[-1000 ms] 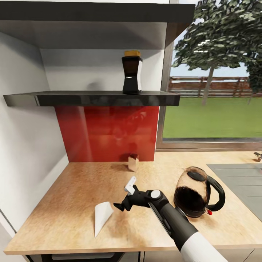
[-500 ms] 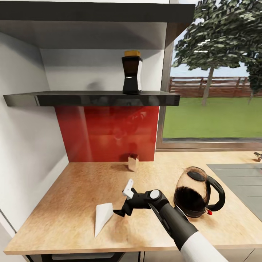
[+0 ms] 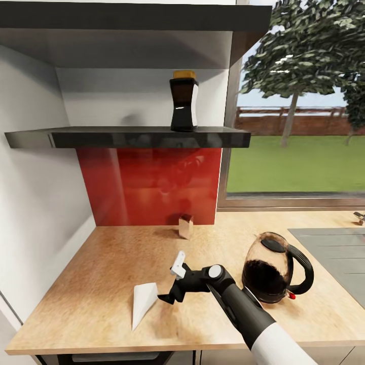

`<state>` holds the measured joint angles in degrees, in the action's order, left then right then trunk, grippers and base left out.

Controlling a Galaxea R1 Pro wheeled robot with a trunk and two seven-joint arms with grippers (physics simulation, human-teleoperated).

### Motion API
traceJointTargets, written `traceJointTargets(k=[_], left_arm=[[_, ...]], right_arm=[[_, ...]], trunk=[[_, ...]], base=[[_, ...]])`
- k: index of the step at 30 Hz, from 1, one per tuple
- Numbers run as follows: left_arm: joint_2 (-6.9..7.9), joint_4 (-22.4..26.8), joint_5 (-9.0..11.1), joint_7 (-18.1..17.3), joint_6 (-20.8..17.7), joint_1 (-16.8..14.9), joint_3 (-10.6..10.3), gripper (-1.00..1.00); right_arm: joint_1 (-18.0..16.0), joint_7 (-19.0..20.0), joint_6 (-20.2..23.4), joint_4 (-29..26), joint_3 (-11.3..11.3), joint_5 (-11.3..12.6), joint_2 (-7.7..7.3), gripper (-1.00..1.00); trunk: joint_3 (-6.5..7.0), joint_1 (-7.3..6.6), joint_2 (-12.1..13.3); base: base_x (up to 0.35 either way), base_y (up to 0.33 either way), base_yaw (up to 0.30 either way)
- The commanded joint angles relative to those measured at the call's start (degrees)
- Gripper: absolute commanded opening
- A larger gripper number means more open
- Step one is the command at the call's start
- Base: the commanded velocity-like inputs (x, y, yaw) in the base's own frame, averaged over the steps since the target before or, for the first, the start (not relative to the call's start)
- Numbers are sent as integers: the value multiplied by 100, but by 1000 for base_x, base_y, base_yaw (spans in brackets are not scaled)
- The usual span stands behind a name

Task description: Set up a coffee station on the kitchen countertop: keep the coffee maker on the countertop, move the bottle of coffee from the kitchen shelf to the counter next to the coffee maker, place a paper coffee filter on top of the coffee maker, put the saucer next to the coffee maker with the coffee cup on the saucer, and place the electric kettle next to the coffee maker.

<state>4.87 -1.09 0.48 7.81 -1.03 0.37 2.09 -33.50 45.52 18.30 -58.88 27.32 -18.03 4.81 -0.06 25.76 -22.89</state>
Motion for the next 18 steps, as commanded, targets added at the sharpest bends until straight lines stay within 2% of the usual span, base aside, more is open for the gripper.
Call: traceJointTargets(k=[1,14,18], left_arm=[[2,3,4,10,-11,2,19,100],[-4,3,4,10,-15,4,19,100],[-4,3,6,9,-18,5,19,100]], right_arm=[[-1,26,24,23,-1,-33,2,100],[-3,37,-4,292,25,-25,17,100],[-3,198,-9,297,27,-25,18,100]], trunk=[[-1,2,-3],[-1,2,-3],[-1,2,-3]], base=[[0,0,0],[0,0,0],[0,0,0]])
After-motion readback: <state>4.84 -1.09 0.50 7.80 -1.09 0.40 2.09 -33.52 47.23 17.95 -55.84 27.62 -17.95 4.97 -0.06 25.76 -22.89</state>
